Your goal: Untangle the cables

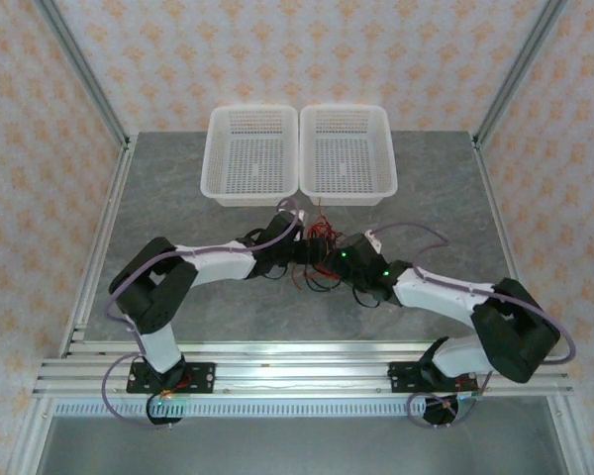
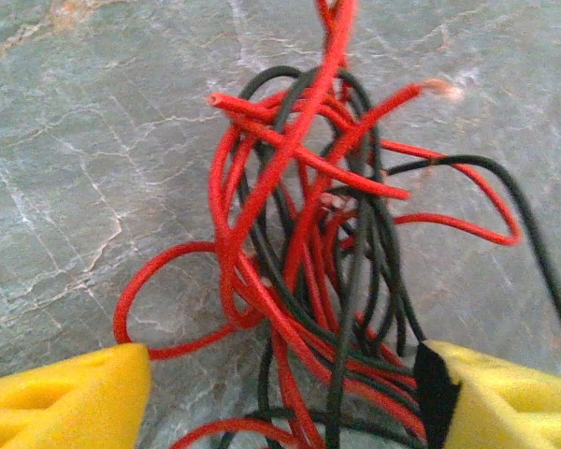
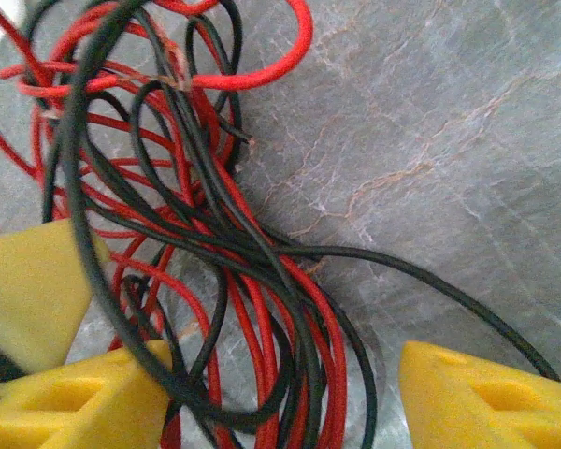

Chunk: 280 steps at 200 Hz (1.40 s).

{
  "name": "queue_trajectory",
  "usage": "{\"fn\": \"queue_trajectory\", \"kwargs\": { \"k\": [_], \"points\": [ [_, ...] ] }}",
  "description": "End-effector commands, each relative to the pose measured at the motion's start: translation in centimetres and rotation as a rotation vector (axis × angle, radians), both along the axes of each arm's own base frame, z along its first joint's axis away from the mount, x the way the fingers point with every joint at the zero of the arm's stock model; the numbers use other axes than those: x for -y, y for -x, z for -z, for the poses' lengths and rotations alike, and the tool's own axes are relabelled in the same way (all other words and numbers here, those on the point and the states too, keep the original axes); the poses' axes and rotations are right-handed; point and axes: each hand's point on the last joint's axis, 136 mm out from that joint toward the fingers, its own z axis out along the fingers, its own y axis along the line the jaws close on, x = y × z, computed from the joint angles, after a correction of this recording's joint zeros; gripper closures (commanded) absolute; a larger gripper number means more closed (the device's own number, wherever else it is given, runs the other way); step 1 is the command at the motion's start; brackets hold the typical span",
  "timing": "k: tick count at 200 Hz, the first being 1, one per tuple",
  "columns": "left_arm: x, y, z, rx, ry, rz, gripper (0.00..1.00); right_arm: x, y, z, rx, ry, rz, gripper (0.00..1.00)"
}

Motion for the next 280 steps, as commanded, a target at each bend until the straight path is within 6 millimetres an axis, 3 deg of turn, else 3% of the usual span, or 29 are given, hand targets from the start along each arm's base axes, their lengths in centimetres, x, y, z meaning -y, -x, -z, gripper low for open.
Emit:
{"fn": "queue_trajectory", "kwargs": {
  "k": [1, 24, 46, 71, 95, 119, 154, 198, 225, 248, 280],
  "points": [
    [-1.4, -0.8, 1.3, 0.005, -0.102, -0.097, 0.34, -1.3, -0.7, 0.9, 0.004, -0.038, 0.001, 0.38],
    [-3.3, -0.7, 2.3, -0.002, -0.137, -0.171, 0.47, -1.3, -0.2, 2.8, -0.034, -0.027, -0.009, 0.45],
    [-5.6, -0.2, 2.9, -0.019, -0.151, -0.255, 0.58, -0.5, 0.2, 3.8, -0.043, 0.025, -0.016, 0.67],
    [-9.1, 1.0, 4.5, -0.066, -0.14, -0.357, 0.61, 1.6, 0.1, 3.7, -0.022, 0.159, -0.013, 0.96],
    [-12.2, 2.9, 6.8, -0.128, -0.127, -0.424, 0.61, 4.0, -0.4, 2.5, 0.036, 0.309, -0.008, 1.0],
    [-13.7, 4.8, 7.7, -0.155, -0.117, -0.446, 0.61, 5.6, -1.1, 0.7, 0.106, 0.446, -0.042, 1.0],
    [-13.9, 6.3, 6.1, -0.146, -0.064, -0.421, 0.53, 5.5, -2.2, -1.9, 0.208, 0.553, -0.17, 1.0],
    [-12.8, 5.7, -2.1, 0.005, 0.018, -0.318, 0.24, 2.9, -2.3, -4.7, 0.32, 0.549, -0.389, 1.0],
    [-11.9, 5.3, -5.8, 0.076, 0.026, -0.231, 0.17, 1.1, -1.8, -6.3, 0.392, 0.512, -0.53, 1.0],
    [-10.7, 4.8, -6.0, 0.088, 0.009, -0.155, 0.15, 0.7, -1.7, -6.7, 0.412, 0.518, -0.581, 0.97],
    [-8.2, 3.2, -5.2, 0.121, -0.005, -0.042, 0.16, 0.4, -1.3, -5.0, 0.342, 0.51, -0.597, 0.91]
  ]
}}
